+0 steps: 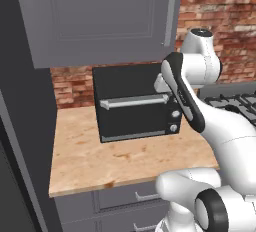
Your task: Navigate to the stand mixer.
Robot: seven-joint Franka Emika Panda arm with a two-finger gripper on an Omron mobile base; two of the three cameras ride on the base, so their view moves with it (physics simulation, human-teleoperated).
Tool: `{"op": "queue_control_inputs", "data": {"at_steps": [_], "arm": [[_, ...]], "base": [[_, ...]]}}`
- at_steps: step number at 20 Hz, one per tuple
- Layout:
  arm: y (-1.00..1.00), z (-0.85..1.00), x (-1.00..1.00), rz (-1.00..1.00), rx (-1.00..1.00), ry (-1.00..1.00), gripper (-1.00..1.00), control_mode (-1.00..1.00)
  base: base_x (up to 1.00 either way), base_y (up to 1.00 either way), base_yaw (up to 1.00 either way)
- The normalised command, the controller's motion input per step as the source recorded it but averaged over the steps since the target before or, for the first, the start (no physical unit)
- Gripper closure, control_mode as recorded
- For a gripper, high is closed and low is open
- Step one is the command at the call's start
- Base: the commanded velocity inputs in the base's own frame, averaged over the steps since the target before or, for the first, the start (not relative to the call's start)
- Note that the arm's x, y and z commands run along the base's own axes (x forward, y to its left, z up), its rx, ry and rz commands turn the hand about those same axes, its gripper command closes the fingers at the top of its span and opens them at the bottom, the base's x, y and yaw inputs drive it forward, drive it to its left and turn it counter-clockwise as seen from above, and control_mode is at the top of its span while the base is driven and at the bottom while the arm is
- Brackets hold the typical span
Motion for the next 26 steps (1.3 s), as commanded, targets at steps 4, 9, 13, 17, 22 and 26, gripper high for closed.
{"op": "queue_control_inputs", "data": {"at_steps": [4, 9, 13, 17, 22, 26], "arm": [[0.00, 0.00, 0.00, 0.00, 0.00, 0.00, -1.00, 1.00], [0.00, 0.00, 0.00, 0.00, 0.00, 0.00, -1.00, 1.00], [0.00, 0.00, 0.00, 0.00, 0.00, 0.00, -1.00, 1.00], [0.00, 0.00, 0.00, 0.00, 0.00, 0.00, -1.00, 1.00], [0.00, 0.00, 0.00, 0.00, 0.00, 0.00, -1.00, 1.00], [0.00, 0.00, 0.00, 0.00, 0.00, 0.00, -1.00, 1.00]], "base": [[0.00, 0.00, 0.00], [-0.41, -0.05, -0.03], [-0.94, -0.11, -0.38], [-0.46, 0.00, -0.62], [-0.27, -0.03, -0.75], [-0.01, -0.03, -0.87]]}}
